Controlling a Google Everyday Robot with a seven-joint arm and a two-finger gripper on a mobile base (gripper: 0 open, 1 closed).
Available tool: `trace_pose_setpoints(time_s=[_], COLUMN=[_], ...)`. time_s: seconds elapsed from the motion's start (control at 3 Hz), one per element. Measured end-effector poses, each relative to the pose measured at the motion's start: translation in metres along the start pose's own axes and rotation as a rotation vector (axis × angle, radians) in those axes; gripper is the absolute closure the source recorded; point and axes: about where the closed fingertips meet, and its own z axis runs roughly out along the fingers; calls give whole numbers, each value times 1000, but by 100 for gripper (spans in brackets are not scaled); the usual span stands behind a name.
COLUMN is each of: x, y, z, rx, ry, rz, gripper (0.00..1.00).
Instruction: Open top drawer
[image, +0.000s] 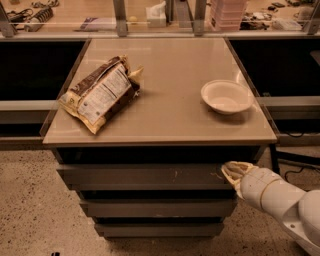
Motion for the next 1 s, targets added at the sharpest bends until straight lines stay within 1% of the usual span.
trace_pose_setpoints(time_s=[0.33,0.67,1.0], x=[5,0,-21], y=[-8,-13,-33], z=[13,18,36], rx=[57,72,107], ry=[-29,-40,-69], rz=[7,-1,-34], gripper=[100,100,100])
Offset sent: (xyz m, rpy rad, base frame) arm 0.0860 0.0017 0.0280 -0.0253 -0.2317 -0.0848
